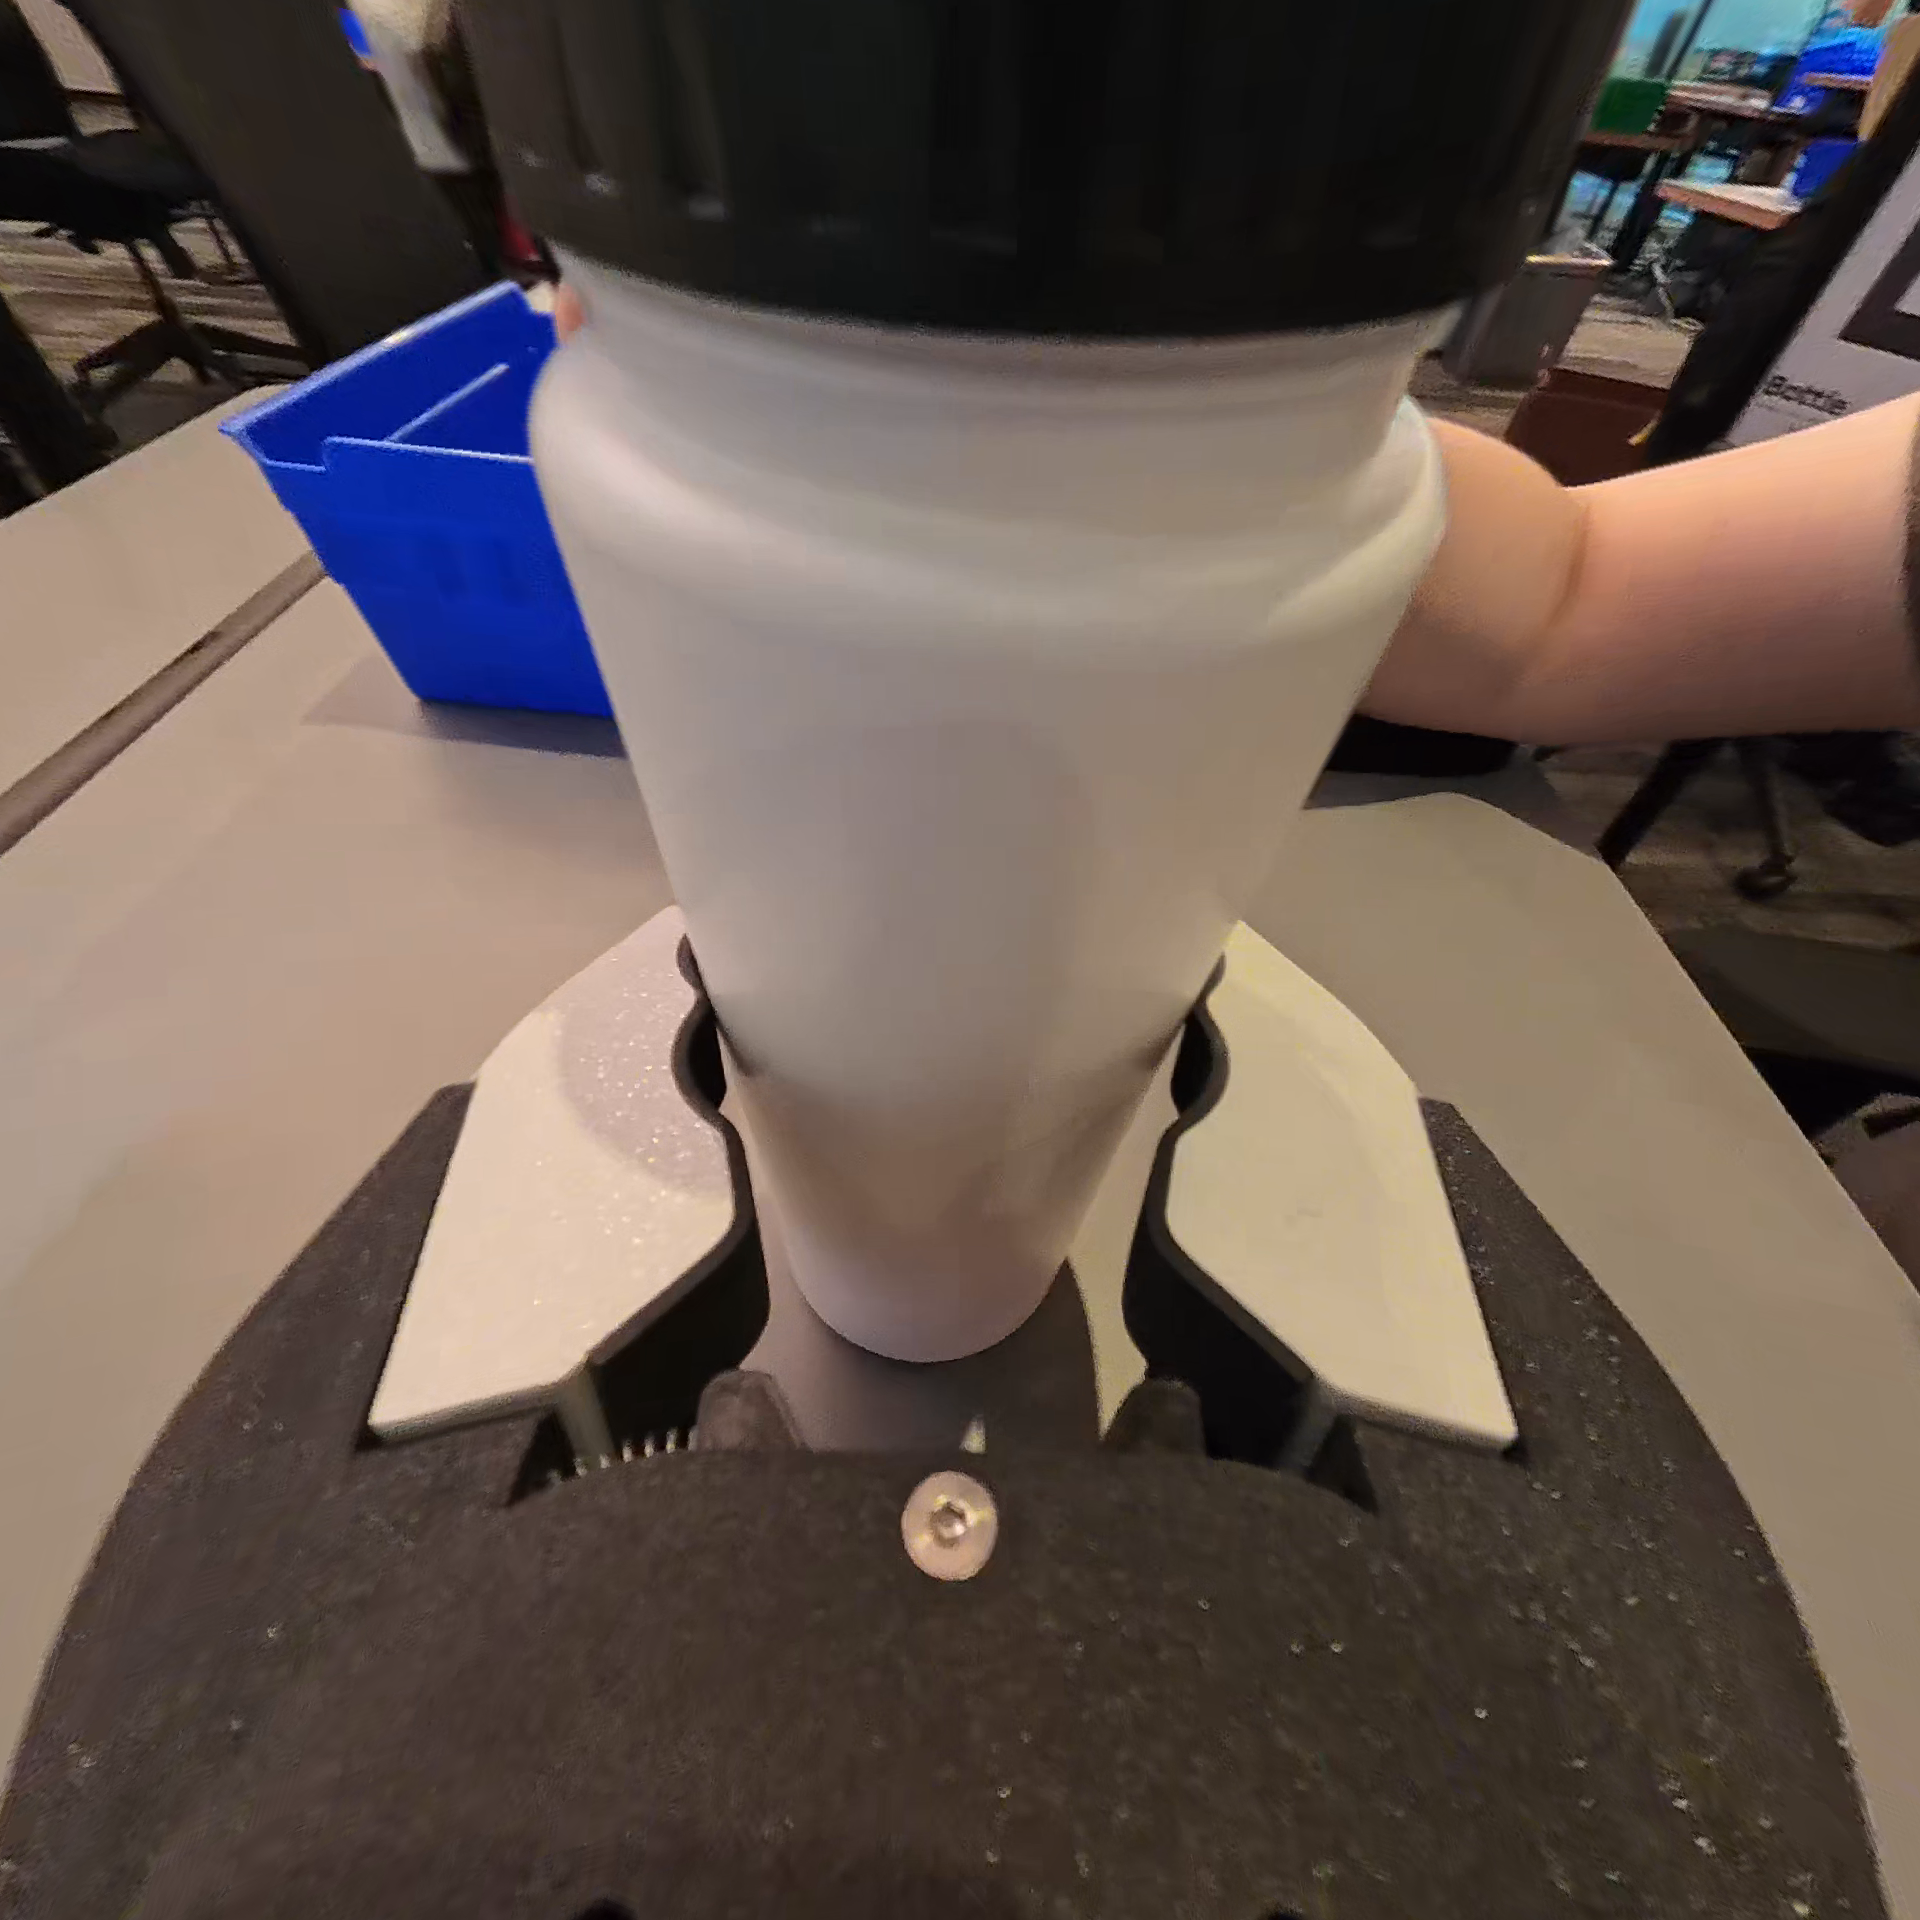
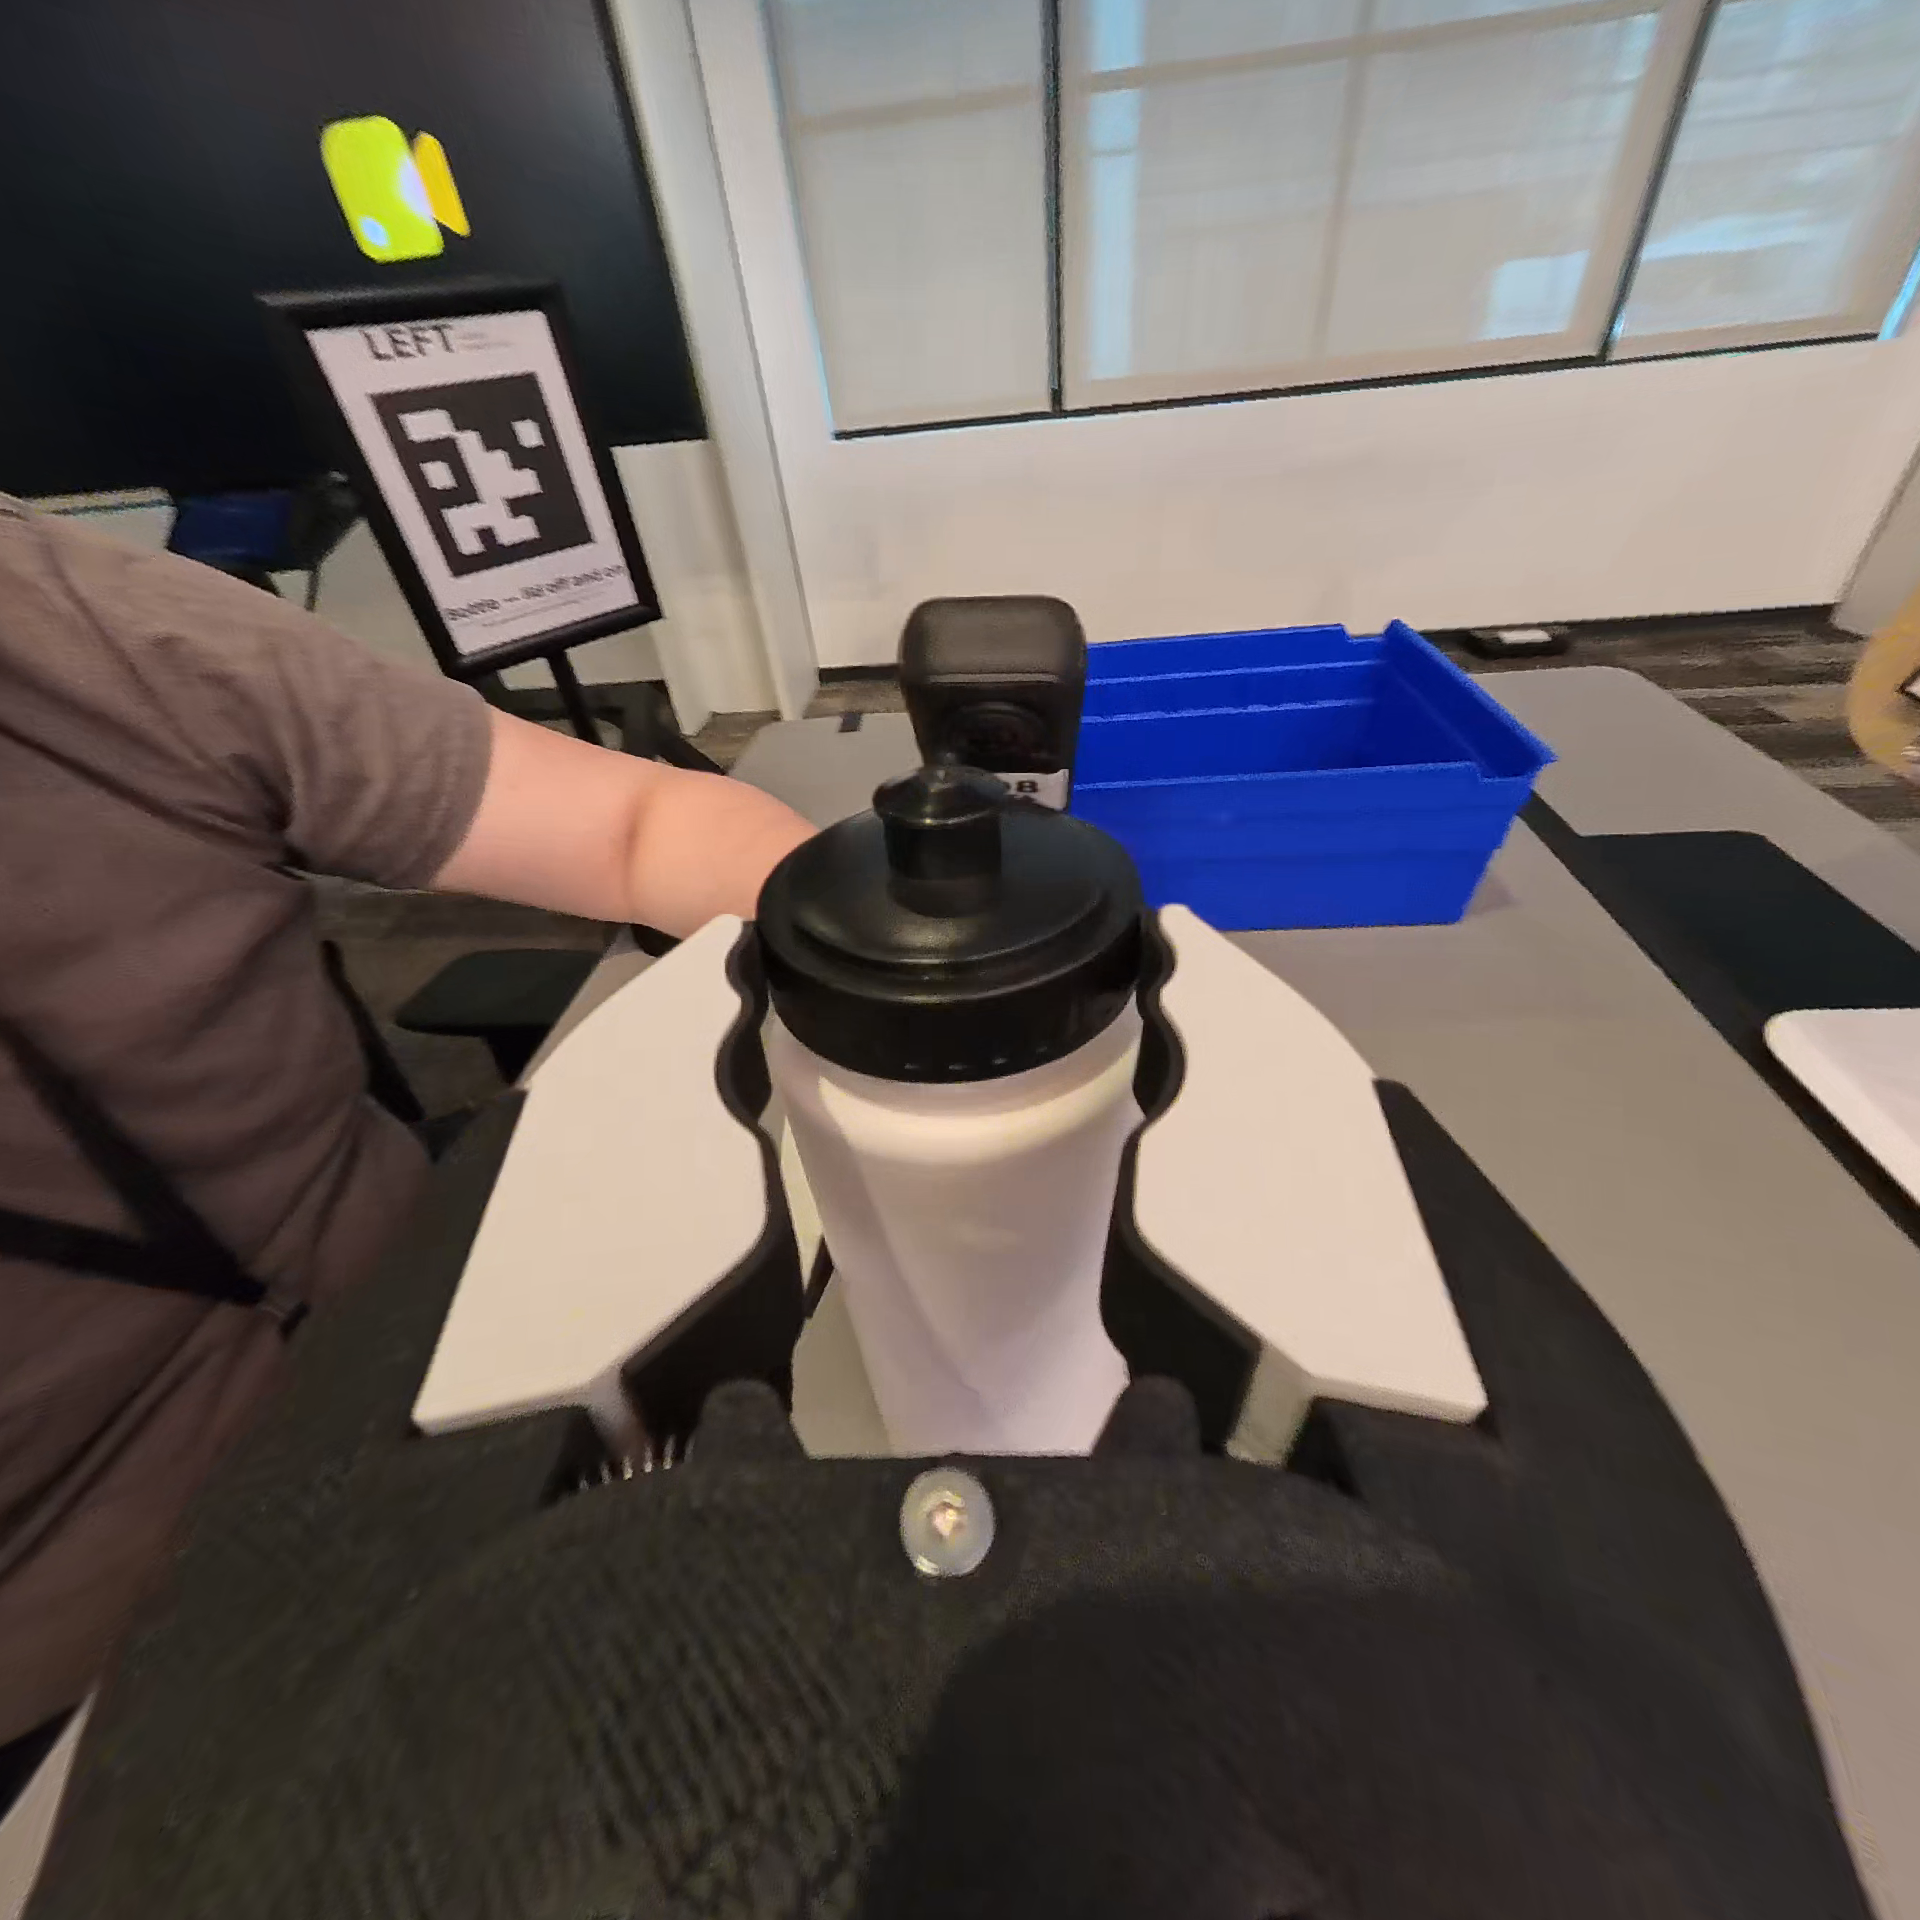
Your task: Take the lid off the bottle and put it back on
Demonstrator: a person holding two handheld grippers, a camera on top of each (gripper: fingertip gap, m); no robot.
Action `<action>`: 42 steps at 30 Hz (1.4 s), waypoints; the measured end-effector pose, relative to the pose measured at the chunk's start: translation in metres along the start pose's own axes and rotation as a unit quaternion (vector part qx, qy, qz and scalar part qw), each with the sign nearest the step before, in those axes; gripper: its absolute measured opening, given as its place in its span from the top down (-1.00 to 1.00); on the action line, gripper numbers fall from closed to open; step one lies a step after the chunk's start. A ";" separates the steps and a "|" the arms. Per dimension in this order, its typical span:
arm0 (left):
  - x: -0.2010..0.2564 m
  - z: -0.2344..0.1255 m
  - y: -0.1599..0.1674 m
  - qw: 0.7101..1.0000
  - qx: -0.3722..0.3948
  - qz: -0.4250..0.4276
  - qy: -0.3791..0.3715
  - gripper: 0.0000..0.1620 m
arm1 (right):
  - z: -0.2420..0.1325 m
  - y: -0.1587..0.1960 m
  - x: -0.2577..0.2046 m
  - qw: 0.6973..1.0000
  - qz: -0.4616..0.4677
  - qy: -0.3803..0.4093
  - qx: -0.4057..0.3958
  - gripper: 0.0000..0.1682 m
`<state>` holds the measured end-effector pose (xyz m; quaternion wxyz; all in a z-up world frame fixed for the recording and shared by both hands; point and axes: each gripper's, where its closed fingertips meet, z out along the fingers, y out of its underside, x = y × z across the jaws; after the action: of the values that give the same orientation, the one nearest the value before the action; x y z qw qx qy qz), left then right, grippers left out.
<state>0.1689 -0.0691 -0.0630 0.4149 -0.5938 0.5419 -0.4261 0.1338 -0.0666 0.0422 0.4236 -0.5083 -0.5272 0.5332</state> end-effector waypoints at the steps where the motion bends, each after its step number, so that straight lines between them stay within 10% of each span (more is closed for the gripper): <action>1: -0.001 0.000 0.000 1.000 -0.001 -0.003 -0.003 -0.06 | 0.000 0.000 0.003 1.000 0.007 0.007 0.003 0.16; 13: -0.068 -0.029 0.005 0.965 -0.002 -0.083 -0.250 -0.06 | 0.006 -0.015 0.061 0.932 -0.045 0.359 0.022 -0.02; 21: -0.066 -0.028 0.006 0.962 -0.012 -0.081 -0.259 -0.06 | 0.013 -0.005 0.057 0.950 -0.027 0.311 -0.005 0.18; 31: -0.007 -0.008 0.001 1.000 -0.006 -0.023 -0.004 -0.06 | 0.002 -0.002 0.013 0.999 0.017 0.027 0.019 0.20; 42: -0.036 -0.019 0.007 0.994 -0.045 -0.031 -0.099 -0.06 | 0.014 -0.011 0.036 0.978 -0.046 0.201 -0.003 0.09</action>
<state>0.1472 -0.0342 -0.0660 0.4258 -0.6680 0.4979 -0.3529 0.1142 -0.0319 0.0483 0.5436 -0.5816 -0.4559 0.3980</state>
